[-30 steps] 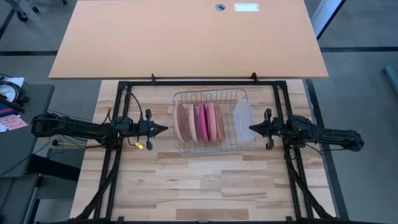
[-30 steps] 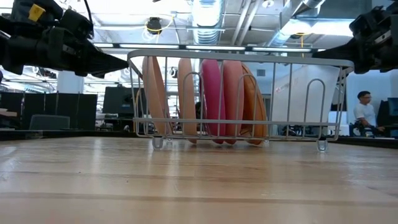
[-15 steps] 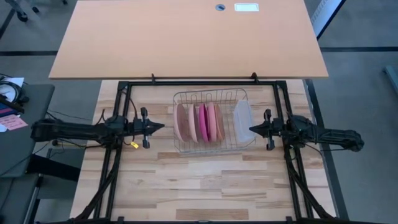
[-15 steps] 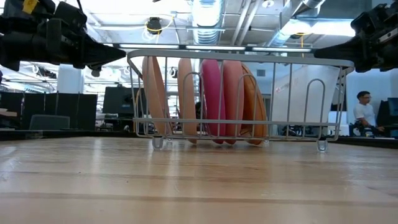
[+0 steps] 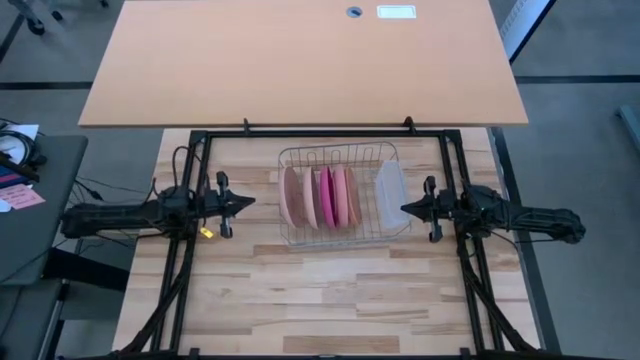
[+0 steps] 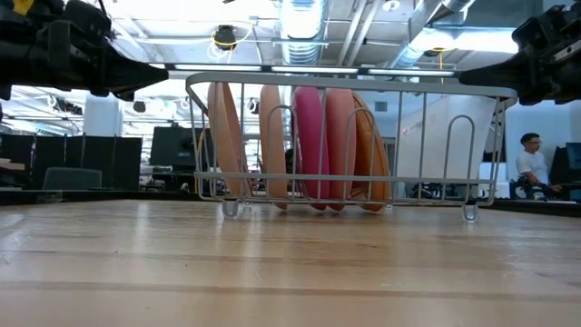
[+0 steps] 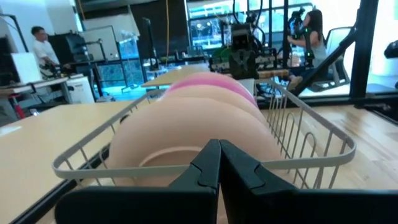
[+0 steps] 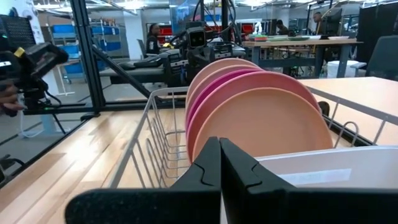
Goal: Sort dishes
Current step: Return to Home Position
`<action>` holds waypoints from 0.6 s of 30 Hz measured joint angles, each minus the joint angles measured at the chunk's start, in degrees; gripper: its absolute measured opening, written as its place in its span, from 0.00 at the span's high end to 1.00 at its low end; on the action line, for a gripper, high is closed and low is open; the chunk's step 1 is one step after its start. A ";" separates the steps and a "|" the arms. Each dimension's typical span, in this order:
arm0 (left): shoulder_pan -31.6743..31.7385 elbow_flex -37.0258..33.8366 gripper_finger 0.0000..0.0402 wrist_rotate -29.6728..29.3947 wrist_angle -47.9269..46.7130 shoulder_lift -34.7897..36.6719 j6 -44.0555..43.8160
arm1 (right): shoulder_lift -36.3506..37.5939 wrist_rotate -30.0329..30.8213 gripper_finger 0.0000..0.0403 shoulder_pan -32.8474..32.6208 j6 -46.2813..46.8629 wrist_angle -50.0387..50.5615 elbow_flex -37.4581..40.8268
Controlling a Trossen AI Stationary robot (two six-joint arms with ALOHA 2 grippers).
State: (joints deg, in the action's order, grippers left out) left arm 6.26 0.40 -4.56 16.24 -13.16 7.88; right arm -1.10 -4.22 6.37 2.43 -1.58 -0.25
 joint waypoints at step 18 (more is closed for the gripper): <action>-0.01 0.00 1.00 -2.95 -13.34 13.02 -0.12 | 0.00 2.66 1.00 -0.02 4.82 0.17 0.00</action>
State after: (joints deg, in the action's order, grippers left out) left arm 6.25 0.40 -7.51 2.90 -0.14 7.76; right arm -1.10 -1.56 6.35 7.25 -1.41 -0.25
